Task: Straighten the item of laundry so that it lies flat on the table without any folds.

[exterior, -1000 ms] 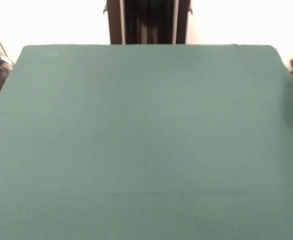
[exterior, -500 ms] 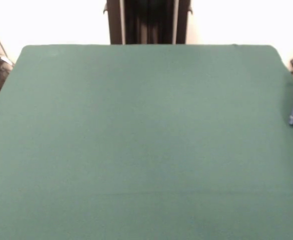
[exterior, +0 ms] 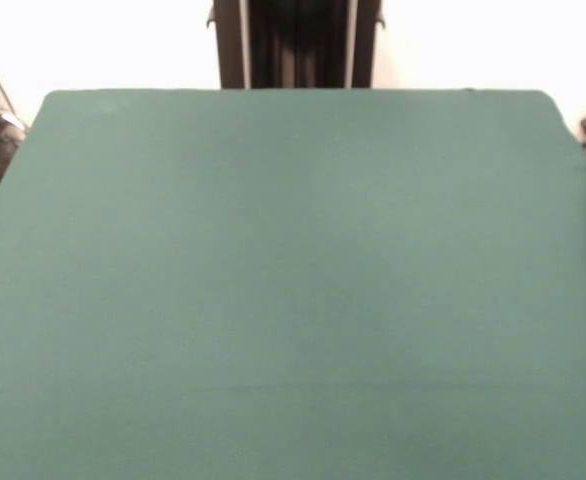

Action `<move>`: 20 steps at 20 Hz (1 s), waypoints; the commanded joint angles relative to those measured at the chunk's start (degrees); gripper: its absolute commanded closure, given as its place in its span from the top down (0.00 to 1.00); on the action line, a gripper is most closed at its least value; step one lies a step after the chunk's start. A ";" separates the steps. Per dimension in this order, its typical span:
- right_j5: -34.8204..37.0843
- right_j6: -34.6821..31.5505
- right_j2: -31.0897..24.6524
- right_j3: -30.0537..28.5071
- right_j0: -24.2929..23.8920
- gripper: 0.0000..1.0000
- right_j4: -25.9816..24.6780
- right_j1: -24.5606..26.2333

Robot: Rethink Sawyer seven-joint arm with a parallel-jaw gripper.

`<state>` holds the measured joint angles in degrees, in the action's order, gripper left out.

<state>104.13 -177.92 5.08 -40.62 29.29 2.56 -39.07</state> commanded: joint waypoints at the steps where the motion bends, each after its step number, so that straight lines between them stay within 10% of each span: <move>1: 2.76 -4.64 -1.22 -5.71 0.39 0.00 1.87 -4.88; 9: -3.85 0.13 0.22 -18.69 0.62 0.00 1.22 -12.14; 20: -18.88 3.85 -1.80 -28.52 -2.36 0.00 -0.36 -9.59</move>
<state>93.24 -177.92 5.57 -55.04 28.97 2.61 -50.60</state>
